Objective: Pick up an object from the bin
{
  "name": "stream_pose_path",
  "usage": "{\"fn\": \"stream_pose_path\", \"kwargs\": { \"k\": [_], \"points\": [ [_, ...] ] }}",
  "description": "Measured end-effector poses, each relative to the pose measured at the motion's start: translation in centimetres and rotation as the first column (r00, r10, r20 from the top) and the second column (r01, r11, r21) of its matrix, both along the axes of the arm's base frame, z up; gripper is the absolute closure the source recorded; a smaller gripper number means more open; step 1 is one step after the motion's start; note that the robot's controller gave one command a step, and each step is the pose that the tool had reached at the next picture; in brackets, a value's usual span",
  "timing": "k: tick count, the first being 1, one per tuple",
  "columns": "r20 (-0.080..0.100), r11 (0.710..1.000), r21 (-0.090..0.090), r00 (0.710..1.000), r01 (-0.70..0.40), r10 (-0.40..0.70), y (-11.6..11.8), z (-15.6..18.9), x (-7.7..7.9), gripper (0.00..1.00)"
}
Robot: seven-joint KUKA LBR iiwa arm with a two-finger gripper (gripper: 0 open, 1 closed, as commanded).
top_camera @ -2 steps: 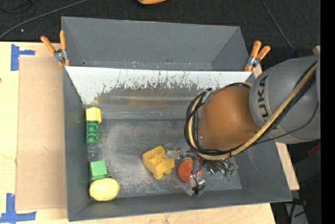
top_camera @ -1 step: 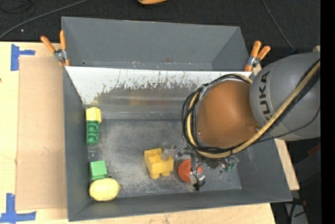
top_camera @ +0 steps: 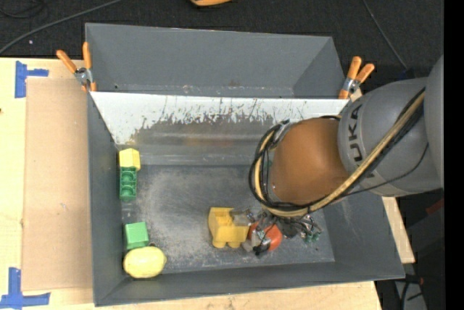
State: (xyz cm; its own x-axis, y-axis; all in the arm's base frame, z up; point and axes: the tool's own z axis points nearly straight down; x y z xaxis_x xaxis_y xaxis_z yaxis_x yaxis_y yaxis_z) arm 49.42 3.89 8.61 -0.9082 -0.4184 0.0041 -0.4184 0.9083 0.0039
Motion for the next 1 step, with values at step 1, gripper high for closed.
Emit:
{"fn": "stream_pose_path", "kwargs": {
  "k": [1],
  "points": [
    [0.000,1.000,0.000,1.000,0.000,0.000,-0.01,0.00,0.00,1.00]
  ]
}}
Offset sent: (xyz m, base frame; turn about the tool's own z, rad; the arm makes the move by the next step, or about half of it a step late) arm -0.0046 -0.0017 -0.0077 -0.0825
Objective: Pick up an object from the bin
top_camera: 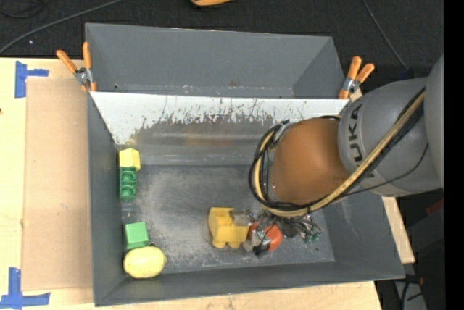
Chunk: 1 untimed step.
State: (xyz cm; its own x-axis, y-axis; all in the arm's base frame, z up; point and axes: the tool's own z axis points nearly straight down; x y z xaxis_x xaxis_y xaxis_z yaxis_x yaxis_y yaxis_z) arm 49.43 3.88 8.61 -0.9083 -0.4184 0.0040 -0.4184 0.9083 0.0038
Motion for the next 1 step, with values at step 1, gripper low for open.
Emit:
{"fn": "stream_pose_path", "kwargs": {
  "k": [1],
  "points": [
    [0.007,1.000,0.000,1.000,-0.026,0.026,-0.03,-0.08,0.04,1.00]
  ]
}}
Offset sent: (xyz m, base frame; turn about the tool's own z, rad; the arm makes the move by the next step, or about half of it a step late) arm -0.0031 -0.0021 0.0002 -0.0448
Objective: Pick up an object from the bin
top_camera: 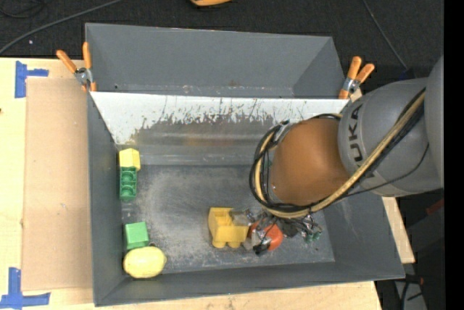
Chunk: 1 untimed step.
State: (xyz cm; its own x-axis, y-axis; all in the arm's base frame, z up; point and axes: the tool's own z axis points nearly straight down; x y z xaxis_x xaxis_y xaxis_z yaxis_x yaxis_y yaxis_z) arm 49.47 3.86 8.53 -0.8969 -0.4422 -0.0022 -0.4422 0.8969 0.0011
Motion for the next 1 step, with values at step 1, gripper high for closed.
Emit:
{"fn": "stream_pose_path", "kwargs": {
  "k": [1],
  "points": [
    [-0.003,1.000,0.001,1.000,-0.015,0.015,-0.05,0.05,-0.24,1.00]
  ]
}}
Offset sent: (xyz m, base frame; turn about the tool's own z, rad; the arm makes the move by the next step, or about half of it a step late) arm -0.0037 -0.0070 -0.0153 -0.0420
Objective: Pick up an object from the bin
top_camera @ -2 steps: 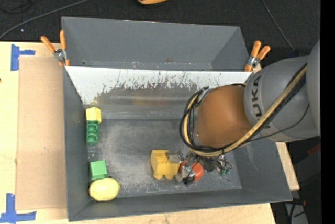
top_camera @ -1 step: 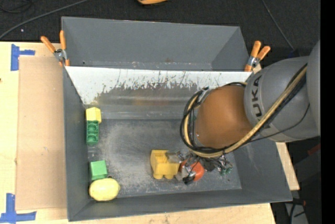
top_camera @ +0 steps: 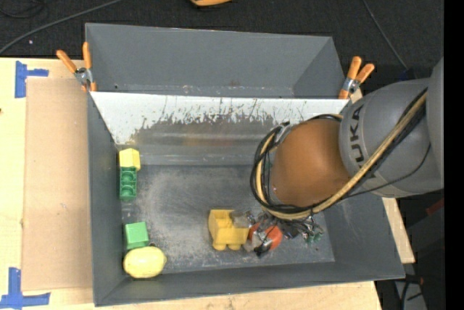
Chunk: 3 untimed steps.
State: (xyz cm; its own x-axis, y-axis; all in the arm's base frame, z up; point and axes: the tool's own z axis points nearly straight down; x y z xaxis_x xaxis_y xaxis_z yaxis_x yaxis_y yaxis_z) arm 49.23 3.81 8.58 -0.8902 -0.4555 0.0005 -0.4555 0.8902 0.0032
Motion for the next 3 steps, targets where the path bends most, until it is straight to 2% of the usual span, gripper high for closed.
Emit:
{"fn": "stream_pose_path", "kwargs": {
  "k": [1,2,3],
  "points": [
    [0.013,1.000,0.005,0.999,-0.029,0.029,-0.21,-0.66,0.28,1.00],
    [0.008,1.000,0.004,1.000,-0.017,0.017,-0.44,0.06,-0.52,1.00],
    [0.010,0.999,0.005,0.999,-0.043,0.043,-0.25,-0.45,-0.58,1.00]
  ]
}}
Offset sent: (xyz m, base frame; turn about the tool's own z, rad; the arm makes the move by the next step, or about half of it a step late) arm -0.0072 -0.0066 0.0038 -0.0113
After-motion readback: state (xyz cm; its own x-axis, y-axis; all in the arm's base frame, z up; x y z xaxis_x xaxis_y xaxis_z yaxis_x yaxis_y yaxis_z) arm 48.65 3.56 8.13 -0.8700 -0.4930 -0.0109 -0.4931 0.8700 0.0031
